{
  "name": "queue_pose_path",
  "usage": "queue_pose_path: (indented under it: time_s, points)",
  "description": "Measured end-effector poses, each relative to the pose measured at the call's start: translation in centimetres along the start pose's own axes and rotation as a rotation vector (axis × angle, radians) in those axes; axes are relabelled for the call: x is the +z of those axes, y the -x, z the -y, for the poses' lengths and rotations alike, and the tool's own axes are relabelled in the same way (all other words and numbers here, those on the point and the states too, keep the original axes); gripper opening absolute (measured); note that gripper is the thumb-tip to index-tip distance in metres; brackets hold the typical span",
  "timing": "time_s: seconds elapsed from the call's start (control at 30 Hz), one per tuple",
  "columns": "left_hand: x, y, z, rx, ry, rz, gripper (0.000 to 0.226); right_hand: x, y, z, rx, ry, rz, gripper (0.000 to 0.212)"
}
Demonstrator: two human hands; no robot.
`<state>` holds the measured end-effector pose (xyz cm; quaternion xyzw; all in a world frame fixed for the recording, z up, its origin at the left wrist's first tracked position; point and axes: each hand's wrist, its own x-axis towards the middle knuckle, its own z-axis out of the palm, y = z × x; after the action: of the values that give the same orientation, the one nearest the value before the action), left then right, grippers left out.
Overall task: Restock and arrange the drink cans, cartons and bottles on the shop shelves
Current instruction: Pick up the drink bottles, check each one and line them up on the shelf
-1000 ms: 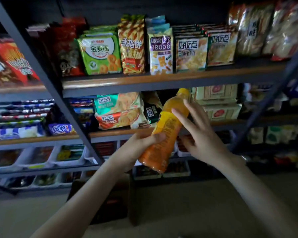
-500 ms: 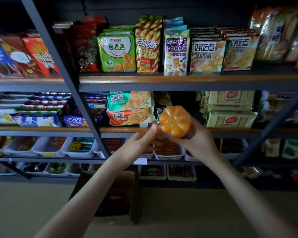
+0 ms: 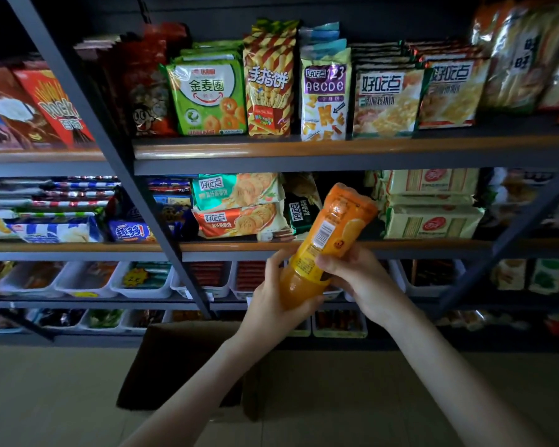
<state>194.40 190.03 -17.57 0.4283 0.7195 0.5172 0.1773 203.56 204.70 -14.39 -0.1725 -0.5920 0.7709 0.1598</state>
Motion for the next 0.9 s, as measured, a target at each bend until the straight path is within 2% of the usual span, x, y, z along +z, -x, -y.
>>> queue_pose_path:
  time_s: [0.13, 0.17, 0.27, 0.33, 0.4, 0.47, 0.6, 0.7, 0.77, 0.83, 0.9]
  points:
    - [-0.1, 0.4, -0.3, -0.035, 0.074, -0.106, 0.063, -0.1, 0.0, 0.1, -0.04, 0.19, -0.032, 0.048]
    - [-0.2, 0.2, -0.4, -0.046, 0.066, -0.117, 0.061, -0.2, -0.1, -0.1, -0.07, 0.279, -0.087, 0.054]
    - [-0.3, -0.1, -0.6, -0.103, 0.074, -0.128, 0.059, -0.5, 0.3, -0.4, -0.188, 0.639, -0.353, 0.092]
    - [-0.5, -0.2, -0.7, -0.14, 0.102, -0.136, 0.054, -1.4, 0.6, -0.5, -0.405, 0.975, -0.416, 0.105]
    - [-0.9, -0.4, -1.0, -0.178, 0.17, -0.133, 0.051, -2.7, 0.4, -0.7, -0.622, 1.316, -0.286, 0.1]
    - [-1.4, -0.7, -1.5, -0.214, 0.221, -0.091, 0.052, -2.9, 0.0, -0.9, -0.666, 1.539, -0.1, 0.099]
    - [-2.7, -1.5, -2.4, -0.305, 0.203, 0.064, 0.039, -2.3, -0.6, -0.8, -0.716, 1.551, -0.069, 0.076]
    - [-3.7, -1.8, -3.5, -0.407, 0.201, 0.126, 0.032, -2.5, -0.6, -0.9, -0.726, 1.562, 0.071, 0.076]
    - [-4.8, -1.9, -4.2, -0.468, 0.202, 0.198, 0.028, -2.7, -0.5, -1.0, -0.743, 1.508, 0.104, 0.073]
    - [-6.2, -2.0, -5.0, -0.516, 0.296, 0.255, 0.03, -2.3, 0.0, -0.7, -0.666, 1.271, 0.085, 0.068]
    - [-7.1, -2.2, -5.4, -0.497, 0.415, 0.237, 0.045, -1.6, 0.6, -0.2, -0.512, 0.955, -0.017, 0.068]
